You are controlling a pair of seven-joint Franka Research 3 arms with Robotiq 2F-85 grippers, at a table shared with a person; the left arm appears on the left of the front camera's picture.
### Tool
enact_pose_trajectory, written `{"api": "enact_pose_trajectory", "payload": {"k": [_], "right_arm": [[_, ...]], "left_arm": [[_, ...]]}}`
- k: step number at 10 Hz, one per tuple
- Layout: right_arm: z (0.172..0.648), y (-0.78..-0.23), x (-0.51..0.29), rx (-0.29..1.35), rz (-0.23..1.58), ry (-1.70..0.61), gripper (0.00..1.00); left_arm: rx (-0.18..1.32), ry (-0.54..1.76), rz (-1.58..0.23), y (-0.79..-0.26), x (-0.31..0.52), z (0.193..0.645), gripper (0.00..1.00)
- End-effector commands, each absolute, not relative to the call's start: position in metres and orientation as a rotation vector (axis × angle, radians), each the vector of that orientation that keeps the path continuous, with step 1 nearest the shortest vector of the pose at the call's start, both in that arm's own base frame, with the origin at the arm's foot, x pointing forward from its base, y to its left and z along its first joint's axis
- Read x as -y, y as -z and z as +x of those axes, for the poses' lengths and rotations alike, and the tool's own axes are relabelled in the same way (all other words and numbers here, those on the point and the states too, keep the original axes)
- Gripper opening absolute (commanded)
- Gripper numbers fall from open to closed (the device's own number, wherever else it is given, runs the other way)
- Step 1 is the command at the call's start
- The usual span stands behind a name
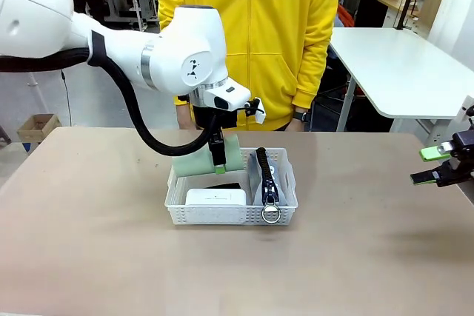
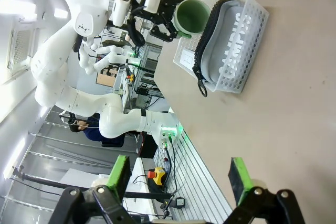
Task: Efficiently arrange items inside the basket to fit them all.
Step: Pick up the Reusable plastic cup and place it inside the Organizing basket.
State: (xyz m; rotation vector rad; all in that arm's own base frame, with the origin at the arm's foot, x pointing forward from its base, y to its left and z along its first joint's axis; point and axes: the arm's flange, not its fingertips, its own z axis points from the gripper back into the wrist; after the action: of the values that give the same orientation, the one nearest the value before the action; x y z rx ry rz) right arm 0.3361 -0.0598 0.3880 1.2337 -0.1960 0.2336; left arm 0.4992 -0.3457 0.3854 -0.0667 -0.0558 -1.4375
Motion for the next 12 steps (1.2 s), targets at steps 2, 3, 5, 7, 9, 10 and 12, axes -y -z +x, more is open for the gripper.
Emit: {"api": "enact_pose_trajectory", "payload": {"k": [2, 3, 5, 7, 9, 10, 12], "right_arm": [[0.337, -0.392, 0.061, 0.195, 1.242, -0.235, 1.00], [0.337, -0.392, 0.061, 0.195, 1.242, -0.235, 1.00], [0.337, -0.392, 0.061, 0.195, 1.242, -0.235, 1.00], [0.337, -0.392, 0.061, 0.195, 1.242, -0.235, 1.00], [0.337, -0.392, 0.061, 0.195, 1.242, -0.235, 1.00], [0.337, -0.392, 0.061, 0.195, 1.242, -0.235, 1.00], [0.337, -0.392, 0.061, 0.195, 1.242, -0.235, 1.00]], "left_arm": [[0.064, 1.486, -0.021, -0.373, 0.362, 0.504, 0.91], [0.047, 1.492, -0.028, -0.369, 0.364, 0.506, 0.91], [0.017, 1.491, -0.051, -0.363, 0.367, 0.509, 0.91], [0.007, 1.500, -0.062, -0.361, 0.369, 0.510, 0.91], [-0.016, 1.496, -0.069, -0.359, 0.368, 0.512, 0.91], [-0.019, 1.496, -0.071, -0.360, 0.369, 0.512, 1.00], [-0.040, 1.492, -0.076, -0.359, 0.370, 0.513, 1.00]]}}
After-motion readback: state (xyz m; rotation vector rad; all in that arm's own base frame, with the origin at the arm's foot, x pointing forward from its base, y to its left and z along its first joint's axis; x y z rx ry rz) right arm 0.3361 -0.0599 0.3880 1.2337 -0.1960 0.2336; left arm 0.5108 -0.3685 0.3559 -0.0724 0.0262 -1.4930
